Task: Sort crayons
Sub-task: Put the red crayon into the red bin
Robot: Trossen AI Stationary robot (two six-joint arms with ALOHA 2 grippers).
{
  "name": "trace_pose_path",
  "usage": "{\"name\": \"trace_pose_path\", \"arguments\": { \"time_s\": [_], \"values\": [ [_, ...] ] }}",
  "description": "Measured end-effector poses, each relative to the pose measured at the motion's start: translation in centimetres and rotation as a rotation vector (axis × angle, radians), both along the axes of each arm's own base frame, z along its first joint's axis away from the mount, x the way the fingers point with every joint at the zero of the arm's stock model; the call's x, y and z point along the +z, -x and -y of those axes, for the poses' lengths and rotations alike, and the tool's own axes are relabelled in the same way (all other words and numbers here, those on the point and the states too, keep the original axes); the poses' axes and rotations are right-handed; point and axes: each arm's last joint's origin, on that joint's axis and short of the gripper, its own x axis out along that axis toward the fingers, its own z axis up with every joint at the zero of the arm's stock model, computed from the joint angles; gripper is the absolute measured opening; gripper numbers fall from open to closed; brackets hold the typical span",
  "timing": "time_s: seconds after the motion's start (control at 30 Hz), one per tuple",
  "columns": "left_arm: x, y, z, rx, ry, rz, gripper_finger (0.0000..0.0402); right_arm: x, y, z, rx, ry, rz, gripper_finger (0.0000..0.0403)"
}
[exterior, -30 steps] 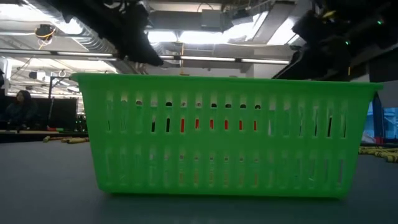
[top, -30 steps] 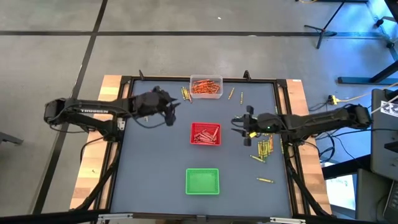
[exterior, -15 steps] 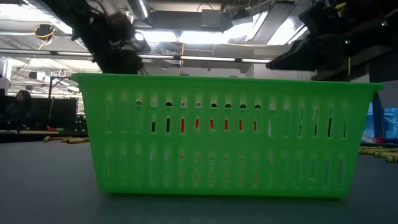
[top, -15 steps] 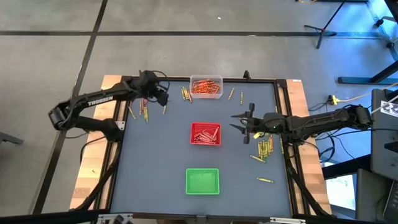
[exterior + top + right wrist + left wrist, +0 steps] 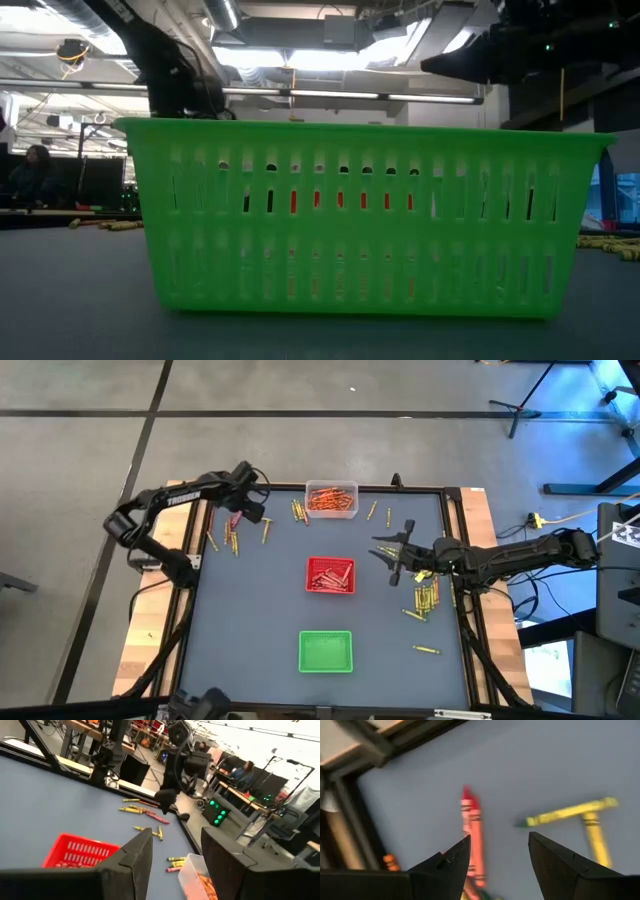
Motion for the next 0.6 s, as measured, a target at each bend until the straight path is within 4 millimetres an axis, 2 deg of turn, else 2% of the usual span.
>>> {"name": "trace_pose_path", "arguments": {
  "time_s": [0.23,0.4,0.6],
  "values": [
    [0.1,-0.1,-0.9,0.037,-0.080,-0.090,0.0184,-0.1,0.1,0.2,-0.087,0.052,-0.030,0.0166],
    [0.1,-0.5,-1.1,-0.044,-0.026,0.029,0.0184,-0.1,0.1,0.5,-0.123,0.114,-0.048,0.0166],
    [-1.1,0.2,-1.9,-0.017,0.066,0.059,0.0184,0.0,0.2,1.8,-0.184,0.145,-0.052,0.0166]
  ]
}}
